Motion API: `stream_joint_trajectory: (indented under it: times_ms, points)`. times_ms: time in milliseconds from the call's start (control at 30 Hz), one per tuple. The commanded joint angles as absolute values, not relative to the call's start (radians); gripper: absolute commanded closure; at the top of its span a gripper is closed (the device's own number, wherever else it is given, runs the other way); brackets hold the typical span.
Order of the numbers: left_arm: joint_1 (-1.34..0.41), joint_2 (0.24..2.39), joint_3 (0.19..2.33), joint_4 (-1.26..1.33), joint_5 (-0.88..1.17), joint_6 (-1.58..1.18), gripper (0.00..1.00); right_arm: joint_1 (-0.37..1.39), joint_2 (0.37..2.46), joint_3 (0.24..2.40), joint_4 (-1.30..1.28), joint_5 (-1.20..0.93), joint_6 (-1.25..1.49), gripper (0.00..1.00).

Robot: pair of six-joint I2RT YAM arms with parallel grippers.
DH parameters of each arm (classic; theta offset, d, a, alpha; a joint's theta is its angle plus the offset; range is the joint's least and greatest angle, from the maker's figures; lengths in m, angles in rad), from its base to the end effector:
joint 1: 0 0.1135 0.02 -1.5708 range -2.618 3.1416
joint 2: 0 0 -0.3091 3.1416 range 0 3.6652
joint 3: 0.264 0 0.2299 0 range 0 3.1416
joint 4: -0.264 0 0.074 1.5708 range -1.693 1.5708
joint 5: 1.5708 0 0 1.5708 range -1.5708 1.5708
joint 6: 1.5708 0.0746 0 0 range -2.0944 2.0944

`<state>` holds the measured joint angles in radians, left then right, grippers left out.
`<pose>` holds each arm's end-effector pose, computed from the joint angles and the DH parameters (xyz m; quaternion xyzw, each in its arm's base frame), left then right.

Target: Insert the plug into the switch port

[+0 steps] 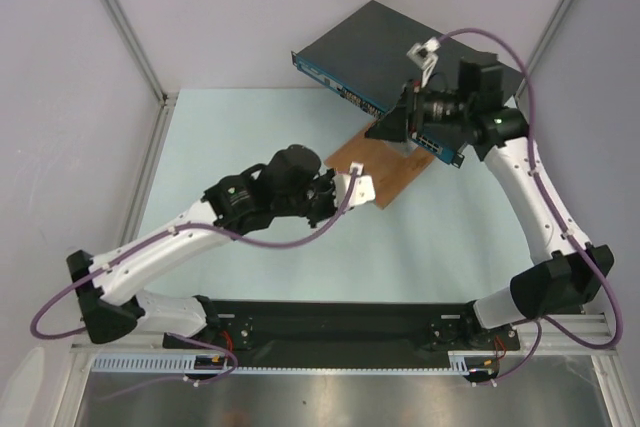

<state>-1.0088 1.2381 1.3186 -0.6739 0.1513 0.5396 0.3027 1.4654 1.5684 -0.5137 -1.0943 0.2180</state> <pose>0.1279 -0.2243 0.4007 0.6409 0.6047 -0.1737 0.4398 0.2678 0.1531 0.4602 -0.3151 0.7016 0.5410 0.3403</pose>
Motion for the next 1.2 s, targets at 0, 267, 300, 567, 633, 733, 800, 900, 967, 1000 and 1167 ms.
stream_joint_trajectory:
  times_ms: [0,267,300,567,633,733,800,900,967,1000,1167]
  points:
    - [-1.015,1.324,1.457,-0.701,0.049,0.149,1.0,0.233,1.398,1.64,-0.392,-0.979,0.287,0.32]
    - [-1.02,1.555,1.703,-0.71,-0.227,-0.222,1.0,-0.13,1.221,1.525,-0.388,-0.805,0.365,0.17]
    - [-1.02,1.575,1.718,-0.703,-0.235,-0.23,1.0,-0.165,1.212,1.513,-0.417,-0.81,0.371,0.16]
    - [-1.02,1.687,1.813,-0.6,-0.161,-0.21,1.0,-0.399,1.198,1.347,-0.503,-0.968,0.426,0.01]
    - [-1.02,1.707,1.839,-0.594,-0.157,-0.212,1.0,-0.399,1.222,1.329,-0.534,-1.002,0.443,0.0]
    - [-1.02,1.739,1.873,-0.597,-0.172,-0.216,1.0,-0.402,1.25,1.27,-0.483,-1.035,0.506,0.0]
    - [-1.019,1.756,1.884,-0.597,-0.179,-0.221,1.0,-0.4,1.25,1.206,-0.37,-1.054,0.567,0.0]
    - [-1.02,1.779,1.902,-0.595,-0.186,-0.224,1.0,-0.4,1.268,1.145,-0.259,-1.095,0.653,0.0]
    - [-1.02,1.789,1.91,-0.597,-0.198,-0.219,1.0,-0.4,1.282,1.124,-0.207,-1.111,0.712,0.02]
    - [-1.02,1.793,1.917,-0.601,-0.207,-0.219,1.0,-0.4,1.285,1.106,-0.193,-1.115,0.725,0.03]
    - [-1.009,1.827,1.948,-0.604,-0.241,-0.215,1.0,-0.371,1.264,1.043,-0.019,-1.121,0.836,0.21]
